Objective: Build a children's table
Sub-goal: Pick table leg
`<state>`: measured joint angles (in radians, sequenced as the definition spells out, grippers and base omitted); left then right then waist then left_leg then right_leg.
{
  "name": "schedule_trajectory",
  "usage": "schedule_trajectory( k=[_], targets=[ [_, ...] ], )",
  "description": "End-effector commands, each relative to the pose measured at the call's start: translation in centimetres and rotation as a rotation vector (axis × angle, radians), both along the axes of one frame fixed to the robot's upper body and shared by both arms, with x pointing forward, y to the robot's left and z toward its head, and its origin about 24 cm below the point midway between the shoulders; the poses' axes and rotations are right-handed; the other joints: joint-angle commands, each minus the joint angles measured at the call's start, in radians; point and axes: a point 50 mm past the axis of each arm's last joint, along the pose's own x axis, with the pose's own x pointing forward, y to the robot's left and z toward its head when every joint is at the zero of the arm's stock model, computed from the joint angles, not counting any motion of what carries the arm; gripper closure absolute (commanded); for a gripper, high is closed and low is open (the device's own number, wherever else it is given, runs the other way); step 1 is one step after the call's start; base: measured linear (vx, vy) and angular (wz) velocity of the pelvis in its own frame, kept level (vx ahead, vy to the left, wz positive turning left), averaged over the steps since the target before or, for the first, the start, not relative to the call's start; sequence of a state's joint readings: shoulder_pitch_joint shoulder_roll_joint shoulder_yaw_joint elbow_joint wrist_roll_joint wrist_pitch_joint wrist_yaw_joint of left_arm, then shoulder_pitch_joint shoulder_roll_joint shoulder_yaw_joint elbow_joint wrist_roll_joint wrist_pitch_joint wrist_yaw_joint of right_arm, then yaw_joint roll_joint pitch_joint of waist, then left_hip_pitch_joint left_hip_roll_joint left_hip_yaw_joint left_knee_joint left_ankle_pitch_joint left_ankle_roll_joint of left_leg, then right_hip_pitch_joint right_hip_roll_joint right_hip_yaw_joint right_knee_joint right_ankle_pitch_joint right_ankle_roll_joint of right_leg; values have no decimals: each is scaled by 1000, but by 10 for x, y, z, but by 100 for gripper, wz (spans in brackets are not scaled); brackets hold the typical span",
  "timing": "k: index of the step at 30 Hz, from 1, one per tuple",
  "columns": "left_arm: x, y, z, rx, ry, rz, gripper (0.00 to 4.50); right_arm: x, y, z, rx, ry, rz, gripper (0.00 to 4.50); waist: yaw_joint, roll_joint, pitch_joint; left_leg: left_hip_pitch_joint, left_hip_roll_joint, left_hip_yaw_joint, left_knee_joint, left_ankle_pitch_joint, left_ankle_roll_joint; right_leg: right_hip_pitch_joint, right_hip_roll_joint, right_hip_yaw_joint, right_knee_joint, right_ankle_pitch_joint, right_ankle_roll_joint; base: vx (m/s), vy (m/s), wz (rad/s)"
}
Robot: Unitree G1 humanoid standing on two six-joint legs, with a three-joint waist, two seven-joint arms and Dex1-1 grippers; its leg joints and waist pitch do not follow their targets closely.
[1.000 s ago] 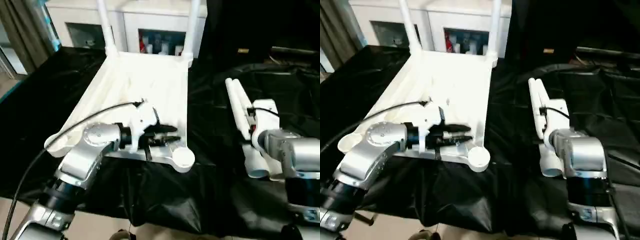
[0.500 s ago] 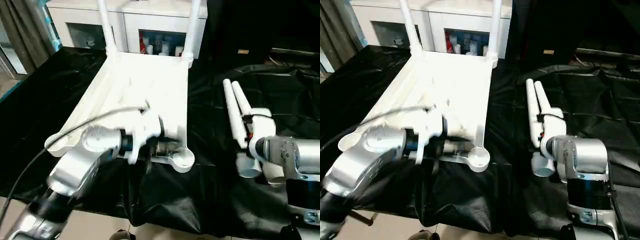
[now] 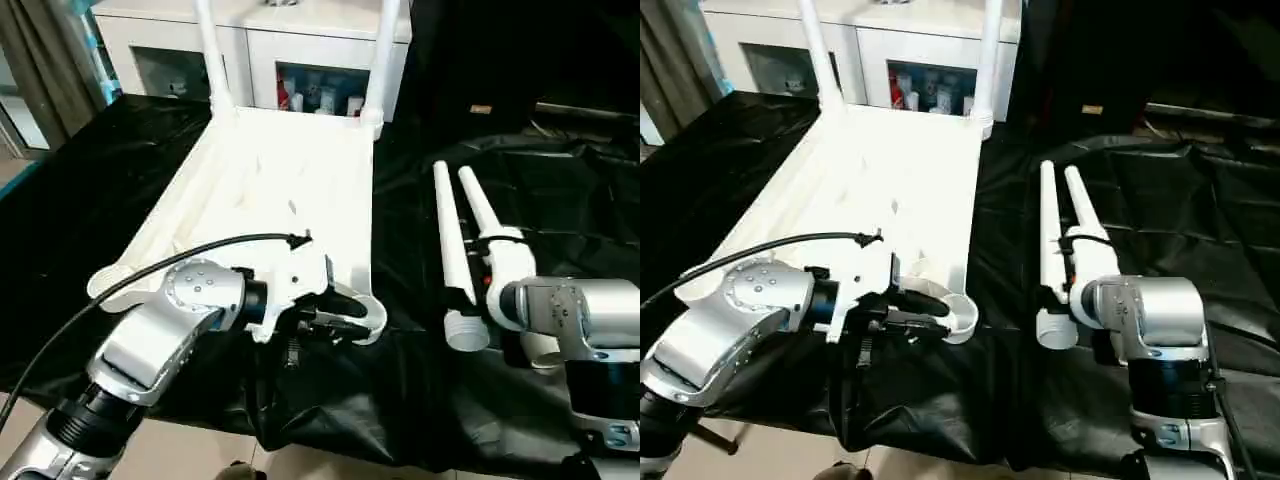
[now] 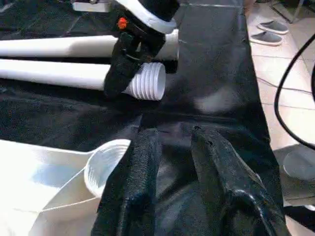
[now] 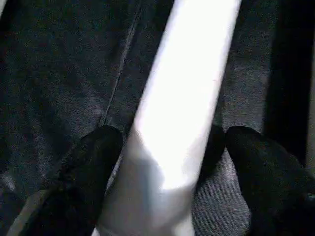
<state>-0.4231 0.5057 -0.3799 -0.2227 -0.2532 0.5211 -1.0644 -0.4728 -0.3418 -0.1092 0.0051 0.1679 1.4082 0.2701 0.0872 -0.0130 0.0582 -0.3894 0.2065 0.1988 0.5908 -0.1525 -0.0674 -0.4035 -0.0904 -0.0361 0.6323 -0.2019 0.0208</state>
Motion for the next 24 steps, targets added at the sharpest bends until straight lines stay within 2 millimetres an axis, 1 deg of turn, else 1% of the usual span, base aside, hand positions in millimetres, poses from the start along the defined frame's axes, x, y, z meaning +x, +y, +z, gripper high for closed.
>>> schedule_trajectory(
  k=[1, 4, 6, 8, 11, 12, 13, 14, 15, 16, 17, 19, 20, 21, 22, 23, 24],
  targets=[
    [-2, -3, 3, 16, -23, -14, 315, -2, -2, -5, 11, 24, -1, 109, -2, -17, -71, 26, 11, -4, -65, -148, -70, 38, -30, 33, -73, -167, -126, 0, 0, 0],
    [-1, -4, 2, 19, -28, -11, 315, -2, -1, -10, 28, 41, -8, 140, -1, -17, -72, 27, 11, -4, -64, -142, -68, 38, -31, 33, -71, -156, -133, 0, 0, 0],
    [-1, -4, 2, 21, -30, -9, 315, -2, -2, -12, 37, 46, -16, 146, -1, -19, -72, 27, 11, -4, -64, -142, -69, 39, -30, 32, -71, -149, -135, 0, 0, 0],
    [-1, -5, 2, 22, -33, -8, 315, -3, -4, -14, 51, 50, -28, 175, -1, -19, -72, 27, 11, -4, -64, -148, -70, 39, -31, 32, -70, -151, -134, 0, 0, 0],
    [0, -5, 2, 23, -39, -4, 315, -3, -7, -20, 87, 63, -55, 195, -1, -20, -72, 28, 11, -4, -64, -156, -75, 39, -31, 32, -72, -159, -135, 0, 0, 0],
    [1, -5, 2, 23, -42, -2, 315, -4, -8, -22, 102, 69, -69, 207, -2, -19, -71, 29, 11, -4, -65, -163, -77, 37, -31, 32, -73, -164, -135, 0, 0, 0],
    [3, -6, 3, 22, -53, 8, 315, -5, -10, -27, 126, 79, -93, 217, -3, -22, -72, 30, 11, -5, -65, -174, -80, 37, -30, 32, -74, -171, -133, 0, 0, 0],
    [3, -6, 3, 22, -56, 10, 315, -5, -10, -29, 134, 79, -104, 228, -3, -21, -71, 31, 12, -5, -66, -182, -82, 36, -31, 32, -75, -177, -132, 0, 0, 0],
    [4, -6, 3, 20, -59, 12, 315, -4, -11, -29, 137, 74, -109, 228, -3, -21, -70, 33, 12, -6, -67, -201, -87, 34, -31, 31, -78, -197, -128, 0, 0, 0],
    [6, -6, 4, 14, -68, 19, 315, -4, -12, -29, 143, 65, -111, 241, -3, -20, -71, 35, 13, -8, -68, -217, -94, 35, -31, 30, -79, -210, -123, 0, 0, 0],
    [7, -7, 5, 7, -76, 29, 315, -3, -12, -28, 149, 55, -112, 241, -4, -22, -70, 35, 13, -7, -69, -227, -95, 34, -31, 31, -81, -219, -121, 0, 0, 0],
    [14, -8, 8, -25, -81, 66, 315, 3, -10, -20, 193, -32, -107, 252, -5, -23, -71, 36, 12, -8, -69, -254, -101, 32, -32, 30, -83, -239, -119, 0, 0, 0],
    [19, -9, 10, -50, -89, 103, 286, 7, -9, -15, 222, -92, -97, 253, -4, -19, -72, 36, 12, -10, -69, -255, -102, 34, -32, 30, -82, -241, -120, 0, 0, 0],
    [25, -10, 12, -75, -91, 148, 286, 11, -7, -11, 244, -153, -84, 253, -4, -17, -73, 34, 13, -9, -68, -263, -101, 34, -34, 30, -83, -235, -124, 0, 0, 0],
    [31, -10, 15, -97, -90, 185, 276, 14, -6, -7, 260, -207, -73, 254, -4, -16, -74, 35, 13, -10, -67, -272, -98, 34, -34, 30, -84, -233, -126, 0, 0, 0],
    [41, -11, 20, -165, -68, 253, 276, 16, -2, -1, 283, -290, -49, 254, -4, -16, -74, 33, 12, -11, -67, -270, -96, 36, -35, 29, -85, -233, -127, 0, 0, 0],
    [41, -11, 20, -165, -68, 253, 266, 16, -2, -1, 283, -290, -49, 255, -4, -16, -74, 31, 12, -9, -67, -270, -94, 36, -35, 30, -86, -229, -132, 0, 0, 0]
  ],
)
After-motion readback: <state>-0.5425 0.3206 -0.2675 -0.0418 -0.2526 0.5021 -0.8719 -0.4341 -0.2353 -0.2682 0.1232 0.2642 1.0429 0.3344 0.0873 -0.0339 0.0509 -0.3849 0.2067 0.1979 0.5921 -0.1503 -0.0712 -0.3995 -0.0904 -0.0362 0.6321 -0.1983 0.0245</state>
